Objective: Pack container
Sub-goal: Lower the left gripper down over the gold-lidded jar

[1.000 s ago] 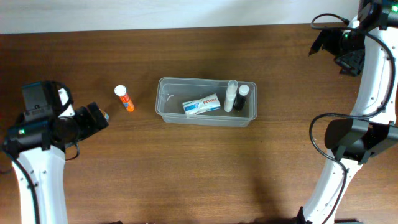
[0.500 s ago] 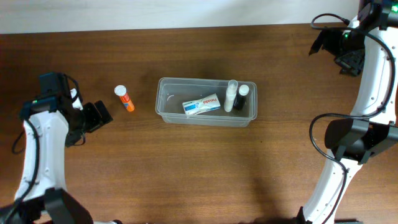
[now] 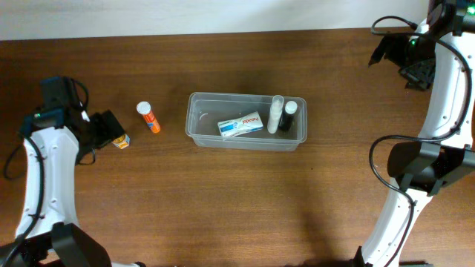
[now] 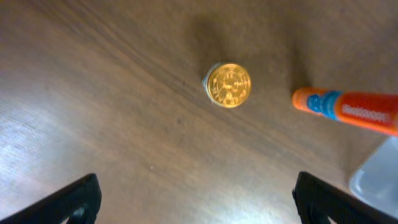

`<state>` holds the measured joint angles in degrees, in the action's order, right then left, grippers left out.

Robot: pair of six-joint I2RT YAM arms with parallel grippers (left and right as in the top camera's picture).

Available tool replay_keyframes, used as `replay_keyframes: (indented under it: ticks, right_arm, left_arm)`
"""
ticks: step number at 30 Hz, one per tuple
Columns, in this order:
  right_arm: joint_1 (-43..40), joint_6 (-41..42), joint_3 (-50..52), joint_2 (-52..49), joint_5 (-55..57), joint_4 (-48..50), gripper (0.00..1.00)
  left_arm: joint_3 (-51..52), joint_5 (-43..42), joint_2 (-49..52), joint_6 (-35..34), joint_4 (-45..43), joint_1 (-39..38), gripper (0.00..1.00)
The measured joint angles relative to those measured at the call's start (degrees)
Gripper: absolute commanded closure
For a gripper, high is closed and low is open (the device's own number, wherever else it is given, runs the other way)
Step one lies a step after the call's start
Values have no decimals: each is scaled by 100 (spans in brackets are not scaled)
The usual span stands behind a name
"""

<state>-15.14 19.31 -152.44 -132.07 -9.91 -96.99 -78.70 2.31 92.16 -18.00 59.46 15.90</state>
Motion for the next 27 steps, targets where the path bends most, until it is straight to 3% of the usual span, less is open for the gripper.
replay_keyframes:
  ticks: [7, 27]
  right_arm:
    - [0, 0, 0, 0, 0, 0, 2]
    - [0, -2, 0, 0, 0, 0, 2]
  left_arm:
    - [-1067, -31, 345, 31, 874, 0, 0]
    - [-1099, -468, 599, -179, 809, 28, 0]
